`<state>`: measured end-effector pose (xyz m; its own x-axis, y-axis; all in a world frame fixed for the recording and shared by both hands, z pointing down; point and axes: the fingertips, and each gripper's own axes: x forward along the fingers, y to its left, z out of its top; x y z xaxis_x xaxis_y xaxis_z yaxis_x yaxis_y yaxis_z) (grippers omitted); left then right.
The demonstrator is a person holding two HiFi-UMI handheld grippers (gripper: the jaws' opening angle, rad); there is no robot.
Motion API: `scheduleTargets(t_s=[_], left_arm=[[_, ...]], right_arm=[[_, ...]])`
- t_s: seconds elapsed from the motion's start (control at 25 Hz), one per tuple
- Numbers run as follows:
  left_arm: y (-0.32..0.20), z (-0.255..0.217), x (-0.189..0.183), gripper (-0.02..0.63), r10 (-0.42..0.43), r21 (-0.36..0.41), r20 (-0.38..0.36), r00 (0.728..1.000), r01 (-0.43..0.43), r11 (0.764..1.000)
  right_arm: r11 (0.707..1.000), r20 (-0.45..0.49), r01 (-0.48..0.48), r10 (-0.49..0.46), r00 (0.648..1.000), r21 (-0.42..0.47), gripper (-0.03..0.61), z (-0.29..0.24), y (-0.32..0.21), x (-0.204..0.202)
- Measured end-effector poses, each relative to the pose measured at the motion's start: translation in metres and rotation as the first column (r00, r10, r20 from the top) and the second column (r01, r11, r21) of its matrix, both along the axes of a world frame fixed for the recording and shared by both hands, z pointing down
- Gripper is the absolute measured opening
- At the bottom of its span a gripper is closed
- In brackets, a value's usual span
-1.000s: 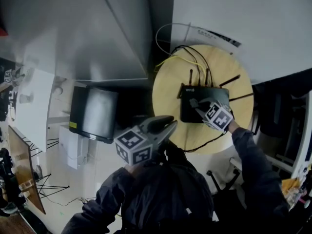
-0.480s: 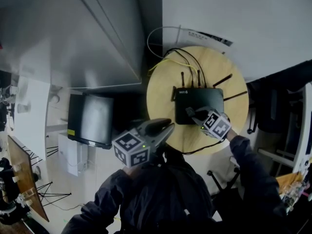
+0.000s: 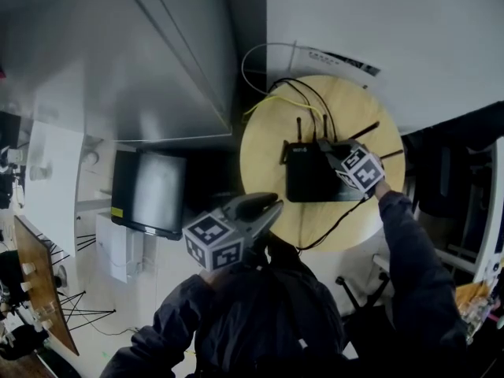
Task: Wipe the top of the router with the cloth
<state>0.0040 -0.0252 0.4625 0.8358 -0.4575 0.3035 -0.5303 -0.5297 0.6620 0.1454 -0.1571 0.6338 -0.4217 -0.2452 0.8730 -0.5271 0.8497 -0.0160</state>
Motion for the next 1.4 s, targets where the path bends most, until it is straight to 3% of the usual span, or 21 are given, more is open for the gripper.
scheduleTargets(t_s=[0.16,0.32,0.88,1.16,1.28,1.4], left_arm=[[-0.001,-0.001,-0.001,0.066,-0.002,0.006,0.006,1.000,0.002,1.000],[0.000,0.000,-0.004,0.066,0.002,0.002,0.003,1.000,-0.002,1.000],[0.005,-0.001,0.012,0.066,0.068,0.004,-0.010,0.998,-0.068,0.998],[0.009,-0.001,0.021,0.066,0.087,0.003,-0.014,0.996,-0.087,0.996],[0.011,-0.002,0.022,0.066,0.086,0.004,-0.016,0.996,-0.086,0.996],[0.011,-0.002,0.020,0.066,0.078,0.003,-0.015,0.997,-0.078,0.997]], right_arm=[[1.000,-0.020,-0.017,0.017,1.000,-0.009,0.071,0.010,-0.005,0.006],[0.998,-0.041,0.037,-0.039,0.998,-0.042,0.071,0.012,0.012,0.006],[0.987,0.045,0.081,-0.076,0.996,-0.138,0.071,0.008,0.127,0.011],[0.982,0.045,0.103,-0.097,0.994,-0.158,0.071,0.009,0.142,0.013],[0.995,0.045,0.049,-0.045,0.998,-0.090,0.071,0.000,0.118,0.019],[0.999,-0.027,-0.037,0.037,0.999,0.010,0.071,-0.004,0.074,0.037]])
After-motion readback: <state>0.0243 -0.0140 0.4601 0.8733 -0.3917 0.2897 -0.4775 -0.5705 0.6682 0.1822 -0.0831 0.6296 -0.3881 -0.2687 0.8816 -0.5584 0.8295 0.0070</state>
